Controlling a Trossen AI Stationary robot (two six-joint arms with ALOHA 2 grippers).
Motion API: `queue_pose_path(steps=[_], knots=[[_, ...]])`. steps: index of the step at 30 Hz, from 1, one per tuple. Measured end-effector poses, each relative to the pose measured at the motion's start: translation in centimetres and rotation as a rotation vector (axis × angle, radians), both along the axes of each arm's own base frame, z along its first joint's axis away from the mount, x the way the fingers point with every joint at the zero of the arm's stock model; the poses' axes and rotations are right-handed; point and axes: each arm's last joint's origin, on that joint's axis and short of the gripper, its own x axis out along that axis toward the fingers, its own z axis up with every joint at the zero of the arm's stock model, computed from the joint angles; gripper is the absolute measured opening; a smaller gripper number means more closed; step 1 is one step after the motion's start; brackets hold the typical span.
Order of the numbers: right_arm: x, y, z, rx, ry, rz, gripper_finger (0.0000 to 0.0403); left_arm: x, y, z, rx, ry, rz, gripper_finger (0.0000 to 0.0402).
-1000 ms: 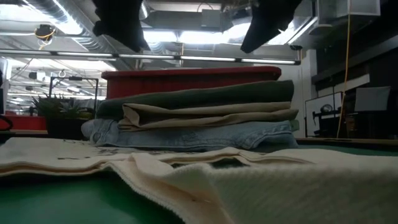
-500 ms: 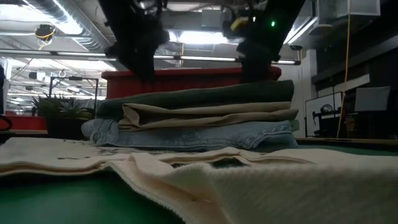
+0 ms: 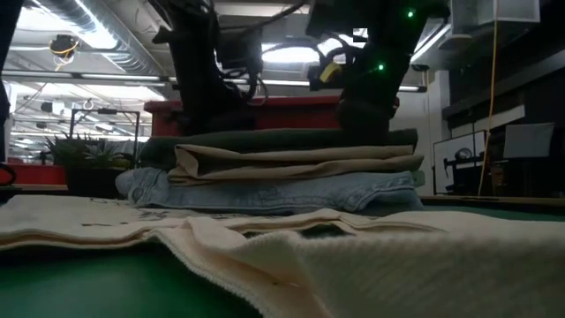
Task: Fold Laundry from Bin
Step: Stack the green shirt on top of the beige shorts, then fold the dark blue boxers
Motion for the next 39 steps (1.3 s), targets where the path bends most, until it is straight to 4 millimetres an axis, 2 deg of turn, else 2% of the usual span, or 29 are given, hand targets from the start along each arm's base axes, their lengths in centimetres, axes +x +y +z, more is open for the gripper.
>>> queue_pose_path(steps=[5, 11, 18, 21, 24, 30, 34, 39], knots=[[0.3, 0.0, -1.2, -0.011, 0.032, -0.001, 0.0163, 0.4, 0.6, -1.2, -0.041, 0.010, 0.010, 0.0131], [0.3, 0.0, -1.4, -0.014, 0.049, 0.001, 0.0163, 0.6, 0.7, -1.3, -0.041, 0.015, -0.029, 0.0131], [-0.9, -0.1, 0.5, 0.008, 0.062, 0.006, 0.0163, 0.4, 0.4, -0.3, -0.091, -0.028, -0.050, 0.0131], [-1.7, -0.2, 2.2, 0.020, 0.037, 0.008, 0.0163, -0.1, 0.1, 1.4, -0.089, -0.083, -0.062, 0.0131], [-2.7, -0.4, 4.0, 0.025, 0.009, 0.008, 0.0163, -1.0, -0.2, 4.0, -0.073, -0.174, -0.074, 0.0131], [-5.8, -1.3, 8.3, -0.030, -0.040, 0.020, 0.0163, -4.2, -1.4, 9.7, -0.032, -0.382, -0.107, 0.0131], [-8.2, -3.0, 11.7, -0.122, -0.130, 0.010, 0.0163, -6.8, -2.2, 13.0, -0.006, -0.530, -0.130, 0.0131], [-11.1, -6.1, 15.6, -0.205, -0.302, -0.096, 0.0163, -9.1, -2.9, 15.9, 0.020, -0.696, -0.155, 0.0131]])
